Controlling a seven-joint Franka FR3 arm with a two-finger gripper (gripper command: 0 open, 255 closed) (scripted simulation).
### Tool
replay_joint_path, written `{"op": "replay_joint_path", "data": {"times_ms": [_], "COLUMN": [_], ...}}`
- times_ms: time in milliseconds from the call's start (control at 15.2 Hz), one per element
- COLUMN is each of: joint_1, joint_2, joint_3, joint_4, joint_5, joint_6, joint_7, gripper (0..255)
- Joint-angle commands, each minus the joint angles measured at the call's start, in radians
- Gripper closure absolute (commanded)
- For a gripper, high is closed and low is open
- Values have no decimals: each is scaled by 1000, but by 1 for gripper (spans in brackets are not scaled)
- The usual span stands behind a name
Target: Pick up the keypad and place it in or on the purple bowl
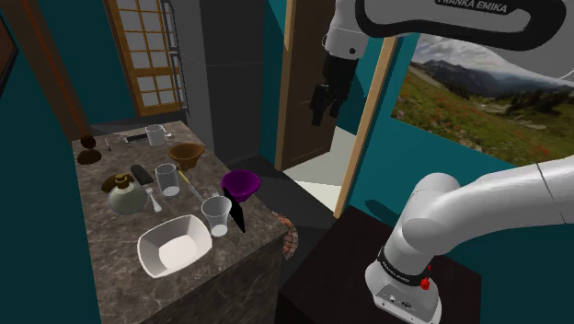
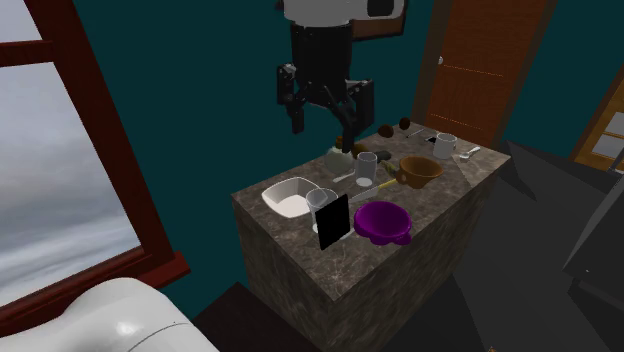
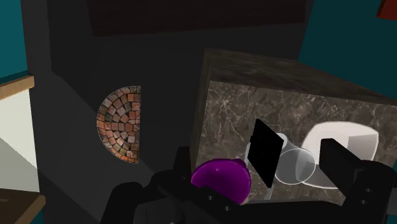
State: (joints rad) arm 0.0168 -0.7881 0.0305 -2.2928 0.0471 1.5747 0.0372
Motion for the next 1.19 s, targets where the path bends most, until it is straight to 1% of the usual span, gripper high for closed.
{"op": "replay_joint_path", "data": {"times_ms": [0,330,660,924,1122], "joint_1": [0,-2,-9,-18,-25], "joint_2": [0,118,266,404,516], "joint_3": [0,73,143,194,228], "joint_4": [0,-38,-42,-20,11], "joint_5": [0,11,5,-17,-47], "joint_6": [0,136,266,359,421], "joint_7": [0,85,174,253,317], "gripper": [0,0,0,0,0]}}
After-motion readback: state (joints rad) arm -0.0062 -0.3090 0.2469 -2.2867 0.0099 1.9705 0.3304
